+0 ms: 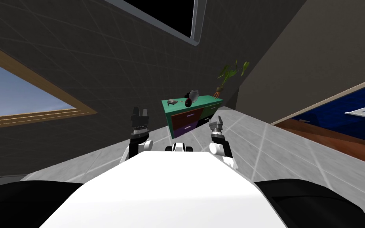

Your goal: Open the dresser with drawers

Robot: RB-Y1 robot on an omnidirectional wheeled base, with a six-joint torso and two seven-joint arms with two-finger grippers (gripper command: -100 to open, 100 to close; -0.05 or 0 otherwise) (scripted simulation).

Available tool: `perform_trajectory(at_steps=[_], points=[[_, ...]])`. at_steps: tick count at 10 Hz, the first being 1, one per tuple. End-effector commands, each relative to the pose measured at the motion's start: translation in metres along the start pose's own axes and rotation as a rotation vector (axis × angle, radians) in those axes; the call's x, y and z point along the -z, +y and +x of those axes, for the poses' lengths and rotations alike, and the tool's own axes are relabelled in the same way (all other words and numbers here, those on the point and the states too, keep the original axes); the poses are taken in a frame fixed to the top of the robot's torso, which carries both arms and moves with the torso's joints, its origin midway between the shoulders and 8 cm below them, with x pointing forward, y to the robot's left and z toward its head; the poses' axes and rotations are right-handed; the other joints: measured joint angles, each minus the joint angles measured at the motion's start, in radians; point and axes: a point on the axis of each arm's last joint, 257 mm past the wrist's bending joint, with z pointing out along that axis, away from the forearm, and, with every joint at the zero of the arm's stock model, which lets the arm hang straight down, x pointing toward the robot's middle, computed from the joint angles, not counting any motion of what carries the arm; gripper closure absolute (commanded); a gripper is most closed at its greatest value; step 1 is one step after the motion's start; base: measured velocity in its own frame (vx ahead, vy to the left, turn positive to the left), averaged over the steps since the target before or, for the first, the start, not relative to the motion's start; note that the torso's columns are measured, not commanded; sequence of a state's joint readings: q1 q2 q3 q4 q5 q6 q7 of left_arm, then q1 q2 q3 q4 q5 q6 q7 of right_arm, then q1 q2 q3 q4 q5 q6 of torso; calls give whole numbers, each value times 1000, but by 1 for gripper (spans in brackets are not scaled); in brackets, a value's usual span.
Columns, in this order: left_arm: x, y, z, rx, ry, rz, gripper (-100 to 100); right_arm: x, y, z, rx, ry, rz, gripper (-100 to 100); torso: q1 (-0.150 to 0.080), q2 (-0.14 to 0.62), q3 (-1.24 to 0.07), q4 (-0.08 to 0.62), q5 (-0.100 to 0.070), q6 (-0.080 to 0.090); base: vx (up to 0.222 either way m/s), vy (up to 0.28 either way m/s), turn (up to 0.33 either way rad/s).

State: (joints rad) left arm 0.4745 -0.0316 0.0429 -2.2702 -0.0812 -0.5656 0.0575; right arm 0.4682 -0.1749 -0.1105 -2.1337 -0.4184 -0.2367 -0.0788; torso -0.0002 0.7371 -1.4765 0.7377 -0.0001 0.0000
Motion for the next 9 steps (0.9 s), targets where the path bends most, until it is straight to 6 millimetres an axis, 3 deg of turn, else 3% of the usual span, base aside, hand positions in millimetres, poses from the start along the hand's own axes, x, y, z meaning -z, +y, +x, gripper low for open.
perform_trajectory(at_steps=[1,2,3,5,6,7,8,9], points=[[0,0,0,0,0,0,0,1,-32,-25,-92,-54,91,-100,0,1,0,0,0,0,45,79,44],[0,0,0,0,0,0,0,1,-34,-26,-118,-60,100,-100,2,1,1,0,0,0,46,72,19],[0,0,0,0,0,0,0,5,-52,-43,-160,-96,152,-100,1,1,1,0,0,0,51,79,39],[0,0,0,0,0,0,0,6,-55,-44,-199,-105,164,-100,-1,1,1,0,0,0,35,38,8],[0,0,0,0,0,0,0,11,-75,-62,-254,-147,222,-100,-2,2,1,1,-1,0,43,40,49],[0,0,0,0,0,0,0,11,-76,-62,-282,-152,225,-100,0,1,1,0,0,0,39,45,26],[0,0,0,0,0,0,0,18,-93,-80,-330,-195,272,-100,1,1,0,0,0,0,54,69,51],[0,0,0,0,0,0,0,19,-96,-79,-360,-200,284,-100,2,0,0,0,1,0,55,60,25]])
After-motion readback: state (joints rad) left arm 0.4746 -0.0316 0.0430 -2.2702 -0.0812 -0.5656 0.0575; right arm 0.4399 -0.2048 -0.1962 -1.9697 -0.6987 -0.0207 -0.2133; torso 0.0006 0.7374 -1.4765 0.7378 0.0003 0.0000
